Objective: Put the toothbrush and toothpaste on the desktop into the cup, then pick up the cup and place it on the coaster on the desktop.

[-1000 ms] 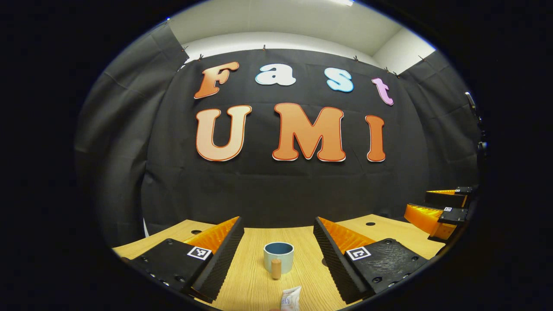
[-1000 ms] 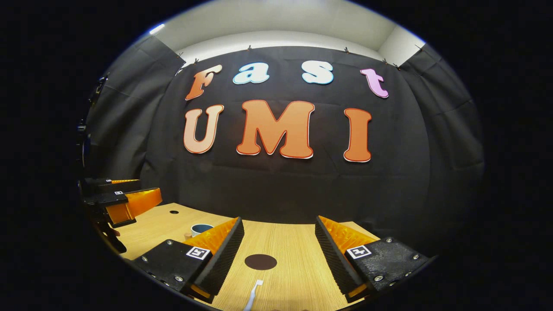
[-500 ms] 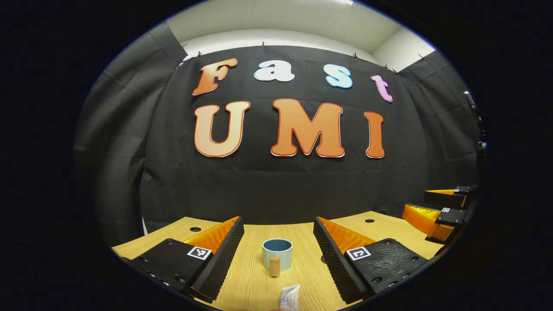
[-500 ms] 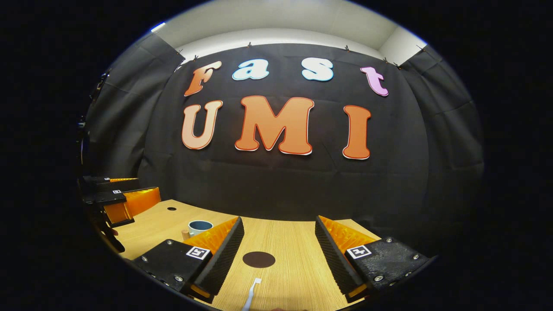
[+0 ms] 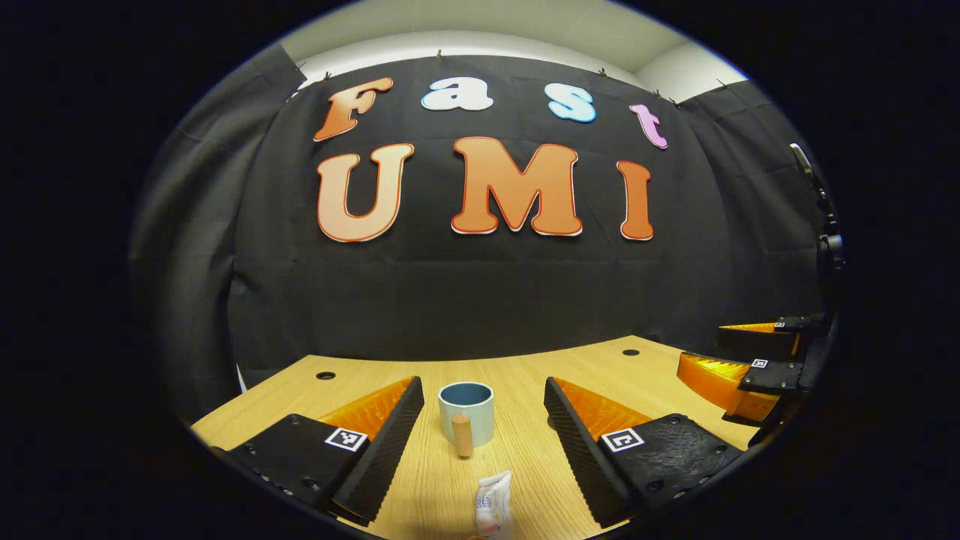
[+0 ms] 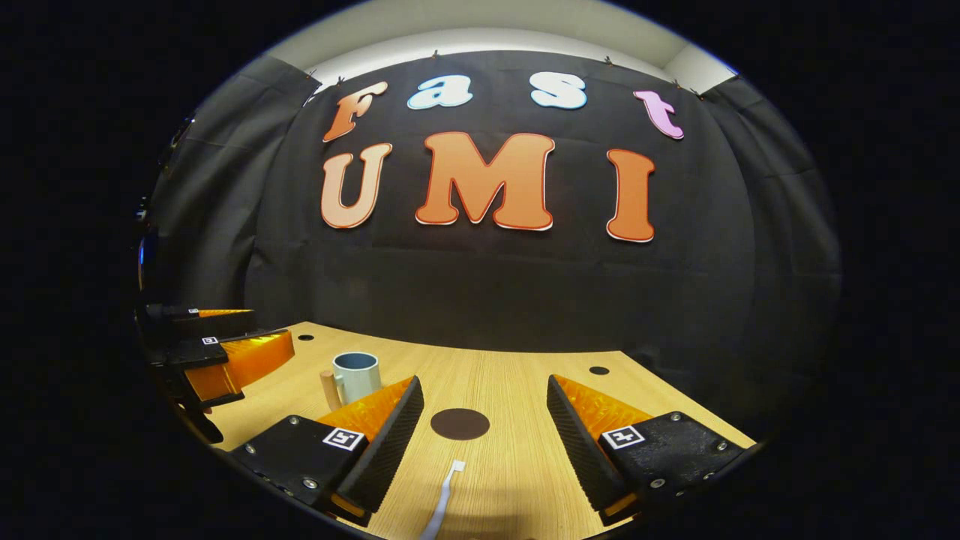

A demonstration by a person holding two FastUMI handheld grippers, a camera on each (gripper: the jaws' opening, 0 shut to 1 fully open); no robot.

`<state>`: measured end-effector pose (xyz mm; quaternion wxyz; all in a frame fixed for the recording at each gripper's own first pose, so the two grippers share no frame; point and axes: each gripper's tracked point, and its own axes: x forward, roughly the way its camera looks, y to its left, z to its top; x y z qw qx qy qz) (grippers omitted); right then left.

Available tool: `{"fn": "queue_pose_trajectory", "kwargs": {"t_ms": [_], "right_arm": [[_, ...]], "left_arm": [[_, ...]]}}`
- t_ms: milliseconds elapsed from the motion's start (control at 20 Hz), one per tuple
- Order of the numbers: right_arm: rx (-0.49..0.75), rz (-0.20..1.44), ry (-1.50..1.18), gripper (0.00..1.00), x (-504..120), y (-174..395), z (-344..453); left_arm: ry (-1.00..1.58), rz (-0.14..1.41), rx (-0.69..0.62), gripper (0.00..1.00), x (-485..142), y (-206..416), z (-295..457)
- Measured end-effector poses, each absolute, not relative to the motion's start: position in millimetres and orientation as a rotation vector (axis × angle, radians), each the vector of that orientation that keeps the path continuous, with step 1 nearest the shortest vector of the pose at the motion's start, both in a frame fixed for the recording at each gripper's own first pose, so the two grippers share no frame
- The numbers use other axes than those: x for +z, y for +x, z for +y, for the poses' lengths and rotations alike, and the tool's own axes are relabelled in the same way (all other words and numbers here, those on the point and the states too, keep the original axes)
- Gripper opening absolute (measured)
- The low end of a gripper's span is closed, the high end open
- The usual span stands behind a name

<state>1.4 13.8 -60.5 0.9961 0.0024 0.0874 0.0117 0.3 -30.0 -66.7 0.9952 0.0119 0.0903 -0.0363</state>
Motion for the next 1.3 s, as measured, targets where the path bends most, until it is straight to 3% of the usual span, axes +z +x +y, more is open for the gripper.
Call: {"fn": "queue_pose_trajectory", "kwargs": {"t_ms": [900, 1300], "right_arm": [[0.112, 0.515, -0.043, 0.98, -158.0, -11.6, 48.7], [0.135, 0.724, -0.096, 0.86, -212.9, -31.3, 52.6]], "left_arm": [[0.062, 0.514, -0.071, 0.97, -170.5, -6.2, -35.6], [0.083, 0.628, -0.064, 0.98, -211.2, -18.2, -32.0]]}}
